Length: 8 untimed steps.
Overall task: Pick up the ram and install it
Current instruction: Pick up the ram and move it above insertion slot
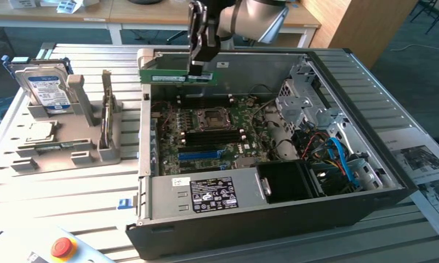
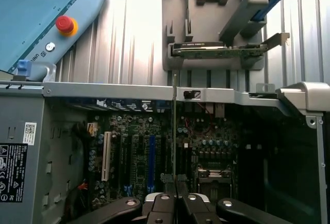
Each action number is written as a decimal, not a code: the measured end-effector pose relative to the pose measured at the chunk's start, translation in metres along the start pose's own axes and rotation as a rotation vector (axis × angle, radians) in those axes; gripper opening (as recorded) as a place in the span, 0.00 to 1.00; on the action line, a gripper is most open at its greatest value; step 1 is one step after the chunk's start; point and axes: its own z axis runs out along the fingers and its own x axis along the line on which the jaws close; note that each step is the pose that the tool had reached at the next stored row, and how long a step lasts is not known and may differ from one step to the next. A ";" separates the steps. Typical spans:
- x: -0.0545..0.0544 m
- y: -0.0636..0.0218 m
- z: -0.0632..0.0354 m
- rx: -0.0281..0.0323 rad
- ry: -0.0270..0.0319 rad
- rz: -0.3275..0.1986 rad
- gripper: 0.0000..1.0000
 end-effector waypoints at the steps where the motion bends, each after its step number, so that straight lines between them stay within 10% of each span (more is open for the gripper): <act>1: 0.000 -0.0023 -0.0003 -0.0011 0.0000 0.000 0.12; 8: 0.000 -0.0186 -0.0024 -0.0097 -0.0001 0.000 0.12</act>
